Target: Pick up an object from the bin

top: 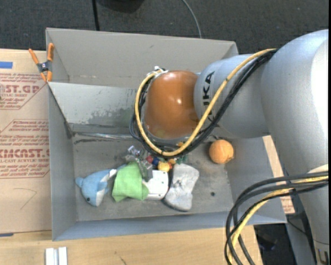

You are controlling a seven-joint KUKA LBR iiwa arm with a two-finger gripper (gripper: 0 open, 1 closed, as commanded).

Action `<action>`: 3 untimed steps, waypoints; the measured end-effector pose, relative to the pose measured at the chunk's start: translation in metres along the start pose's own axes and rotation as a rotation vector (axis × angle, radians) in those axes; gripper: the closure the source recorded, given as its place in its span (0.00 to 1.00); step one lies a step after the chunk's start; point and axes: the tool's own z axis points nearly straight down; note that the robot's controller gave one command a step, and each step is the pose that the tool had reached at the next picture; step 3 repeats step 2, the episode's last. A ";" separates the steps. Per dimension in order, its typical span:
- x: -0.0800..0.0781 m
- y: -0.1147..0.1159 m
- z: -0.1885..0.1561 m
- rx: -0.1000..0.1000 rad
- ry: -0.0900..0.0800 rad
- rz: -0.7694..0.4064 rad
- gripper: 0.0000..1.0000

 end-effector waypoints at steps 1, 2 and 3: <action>0.000 0.000 -0.003 0.000 0.001 0.000 1.00; 0.001 0.000 -0.008 -0.001 0.003 0.000 1.00; 0.001 0.000 -0.008 -0.001 0.003 0.000 1.00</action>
Offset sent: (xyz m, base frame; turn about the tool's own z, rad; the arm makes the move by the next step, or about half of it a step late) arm -0.0001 -0.0001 0.0313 0.0000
